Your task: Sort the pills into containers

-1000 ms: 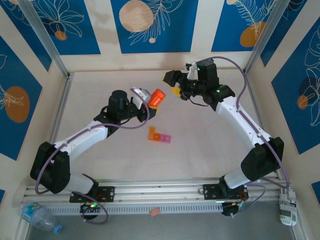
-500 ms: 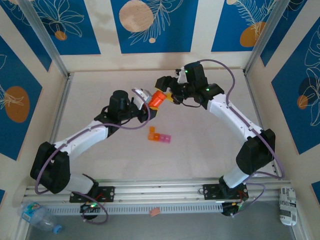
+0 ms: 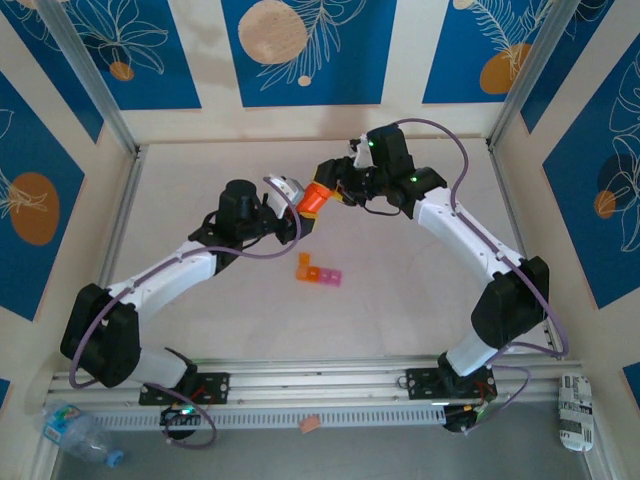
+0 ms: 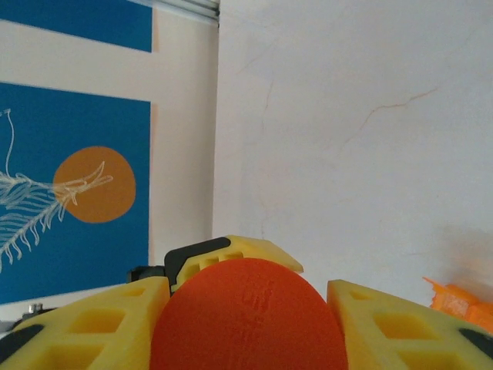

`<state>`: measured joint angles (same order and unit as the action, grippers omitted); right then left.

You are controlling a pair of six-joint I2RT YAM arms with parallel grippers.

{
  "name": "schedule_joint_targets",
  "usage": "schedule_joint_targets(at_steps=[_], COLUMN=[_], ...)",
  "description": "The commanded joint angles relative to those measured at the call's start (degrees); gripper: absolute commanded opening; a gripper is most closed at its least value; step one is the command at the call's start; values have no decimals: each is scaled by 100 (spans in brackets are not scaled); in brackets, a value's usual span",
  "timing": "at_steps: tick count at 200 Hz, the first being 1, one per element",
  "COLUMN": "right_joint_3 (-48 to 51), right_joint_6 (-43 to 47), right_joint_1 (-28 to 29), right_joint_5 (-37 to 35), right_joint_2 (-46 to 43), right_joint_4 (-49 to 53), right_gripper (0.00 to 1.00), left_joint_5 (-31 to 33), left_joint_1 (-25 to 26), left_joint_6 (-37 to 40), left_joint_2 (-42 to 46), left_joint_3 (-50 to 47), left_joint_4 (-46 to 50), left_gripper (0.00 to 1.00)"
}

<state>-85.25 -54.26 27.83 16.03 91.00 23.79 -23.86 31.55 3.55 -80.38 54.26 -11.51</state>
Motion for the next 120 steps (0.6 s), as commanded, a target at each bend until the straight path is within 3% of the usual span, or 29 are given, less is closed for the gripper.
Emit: schedule_joint_targets(at_steps=[1, 25, 58, 89, 101, 112, 120], right_joint_3=[129, 509, 1572, 1518, 1372, 1233, 1145], right_joint_6=[334, 832, 1308, 1017, 949, 877, 842], right_joint_1=[-3, -174, -480, -577, -564, -563, -559], right_joint_5=[230, 600, 1713, 2042, 2015, 1909, 1747], right_joint_2=[-88, -256, -690, -642, -596, -582, -599], right_joint_4=[-197, -912, -2957, -3113, -2911, -2669, -2462], right_gripper=[40, 39, 43, 45, 53, 72, 79], left_joint_5=[-64, -185, -873, -1023, -977, -936, -890], left_joint_1=[68, 38, -158, -186, -185, -184, -184], left_joint_6=[-31, -207, -1055, -1368, -1320, -1205, -1104], left_joint_2=[40, 74, 141, 162, 160, 163, 158], left_joint_3=[146, 111, -80, -120, -87, -64, -29], left_joint_4=[-241, -372, -1157, -1475, -1403, -1273, -1144], left_gripper=[0, 0, 0, 0, 0, 0, 0])
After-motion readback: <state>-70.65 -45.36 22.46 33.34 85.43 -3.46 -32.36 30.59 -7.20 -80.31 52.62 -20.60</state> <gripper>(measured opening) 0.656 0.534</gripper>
